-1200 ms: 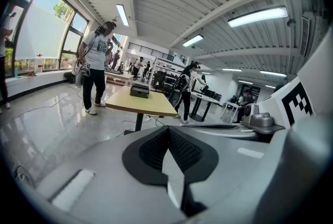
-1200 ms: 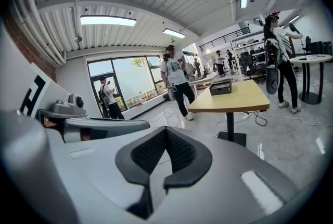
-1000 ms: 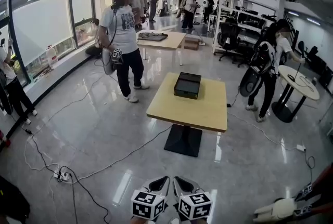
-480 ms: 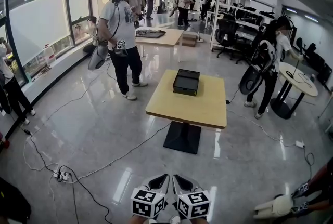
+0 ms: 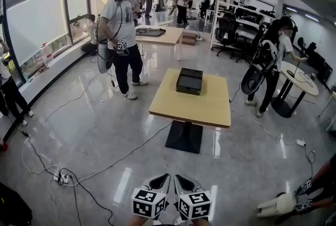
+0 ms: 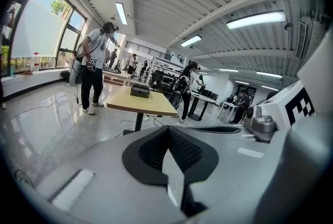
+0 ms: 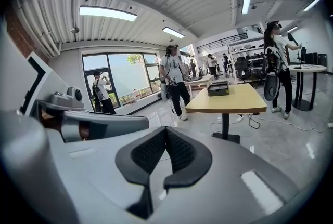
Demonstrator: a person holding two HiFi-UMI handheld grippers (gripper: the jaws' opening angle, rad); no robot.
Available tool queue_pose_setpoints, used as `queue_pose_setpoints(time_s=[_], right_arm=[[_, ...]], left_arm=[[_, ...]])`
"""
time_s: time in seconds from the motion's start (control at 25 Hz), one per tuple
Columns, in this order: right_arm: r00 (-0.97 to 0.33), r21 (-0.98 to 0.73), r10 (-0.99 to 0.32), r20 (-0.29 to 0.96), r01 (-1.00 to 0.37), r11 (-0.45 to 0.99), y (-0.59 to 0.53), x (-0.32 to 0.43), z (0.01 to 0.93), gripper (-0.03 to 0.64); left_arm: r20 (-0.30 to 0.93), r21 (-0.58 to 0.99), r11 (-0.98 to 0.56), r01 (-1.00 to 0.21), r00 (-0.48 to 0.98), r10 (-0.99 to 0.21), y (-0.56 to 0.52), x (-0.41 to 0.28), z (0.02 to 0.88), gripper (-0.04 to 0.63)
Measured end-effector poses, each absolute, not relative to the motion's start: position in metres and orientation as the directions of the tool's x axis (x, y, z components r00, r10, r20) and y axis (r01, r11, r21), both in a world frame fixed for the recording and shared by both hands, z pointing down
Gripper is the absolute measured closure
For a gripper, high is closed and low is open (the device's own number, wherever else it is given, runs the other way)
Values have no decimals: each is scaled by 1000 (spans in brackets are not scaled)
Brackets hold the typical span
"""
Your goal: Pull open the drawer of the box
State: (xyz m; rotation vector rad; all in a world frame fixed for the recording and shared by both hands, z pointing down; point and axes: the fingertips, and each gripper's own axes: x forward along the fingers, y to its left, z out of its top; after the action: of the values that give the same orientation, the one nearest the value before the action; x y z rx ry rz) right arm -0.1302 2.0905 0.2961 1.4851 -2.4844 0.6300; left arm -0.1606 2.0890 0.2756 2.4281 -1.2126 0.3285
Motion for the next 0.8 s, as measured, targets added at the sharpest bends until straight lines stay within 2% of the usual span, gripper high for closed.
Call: queue_pose_setpoints(time_s=[0.2, 0.36, 0.64, 0.8], right_arm=[[-472, -257, -797, 378, -880, 399, 2059, -200, 334, 612], [-466, -254, -796, 388, -884, 393, 1985, -213, 340, 612], [-463, -253, -792, 399, -885, 390, 1796, -192, 388, 612], [-474, -257, -785, 399, -880, 400, 1645, -107, 405, 612]], left_arm=[[376, 265, -544, -796, 605, -702, 2056, -233, 313, 584], [385, 280, -539, -794, 607, -695, 1983, -249, 323, 584], [397, 284, -531, -798, 602, -692, 1793, -230, 369, 583], [406, 280, -523, -805, 593, -695, 1643, -144, 387, 584]])
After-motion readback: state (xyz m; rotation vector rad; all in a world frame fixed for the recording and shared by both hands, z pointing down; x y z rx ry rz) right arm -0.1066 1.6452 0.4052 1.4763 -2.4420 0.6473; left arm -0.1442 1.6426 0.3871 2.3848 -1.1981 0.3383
